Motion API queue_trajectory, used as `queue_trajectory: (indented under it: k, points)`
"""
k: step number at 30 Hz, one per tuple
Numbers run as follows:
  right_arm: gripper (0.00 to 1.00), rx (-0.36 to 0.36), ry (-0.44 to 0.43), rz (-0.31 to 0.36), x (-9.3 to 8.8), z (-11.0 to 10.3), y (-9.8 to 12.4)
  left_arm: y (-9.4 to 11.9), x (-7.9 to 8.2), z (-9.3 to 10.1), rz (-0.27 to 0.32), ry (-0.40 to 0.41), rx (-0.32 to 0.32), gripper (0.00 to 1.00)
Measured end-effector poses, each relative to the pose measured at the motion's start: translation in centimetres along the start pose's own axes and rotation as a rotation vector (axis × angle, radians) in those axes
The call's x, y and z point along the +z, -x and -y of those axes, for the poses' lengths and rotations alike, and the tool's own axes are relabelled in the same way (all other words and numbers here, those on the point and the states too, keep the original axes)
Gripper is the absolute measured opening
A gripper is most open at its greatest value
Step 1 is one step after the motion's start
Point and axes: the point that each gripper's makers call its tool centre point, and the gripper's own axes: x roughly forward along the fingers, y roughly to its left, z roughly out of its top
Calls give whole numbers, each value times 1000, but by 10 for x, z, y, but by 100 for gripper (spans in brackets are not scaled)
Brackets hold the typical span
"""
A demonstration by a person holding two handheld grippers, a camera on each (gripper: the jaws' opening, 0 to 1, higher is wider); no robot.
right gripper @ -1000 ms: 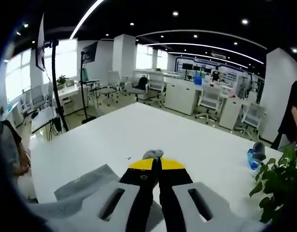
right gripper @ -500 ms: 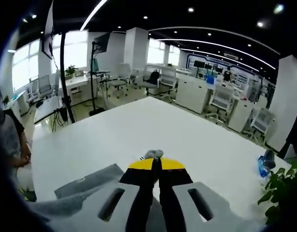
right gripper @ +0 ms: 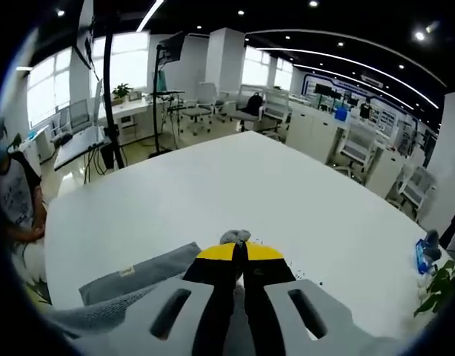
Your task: Fold the towel on the table until its edges align and the towel forms a compact rectangular stack.
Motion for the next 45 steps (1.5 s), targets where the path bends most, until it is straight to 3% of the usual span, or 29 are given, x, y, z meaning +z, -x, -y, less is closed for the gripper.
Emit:
queue_trajectory:
  k: [11, 13, 32, 45]
  points:
    - [0, 35, 9, -15, -8, -21, -39, -2, -36, -32, -54, 52, 58, 3]
    - [0, 38, 62, -19, -11, -29, -47, -2, -41, -35, -62, 64, 66, 3]
    - [1, 90, 32, -50, -34, -69, -111, -6, -100, -76, -163, 109, 127, 3]
    - [3, 121, 14, -92, -57, -88, -128, -2, -129, -93, -221, 116, 162, 3]
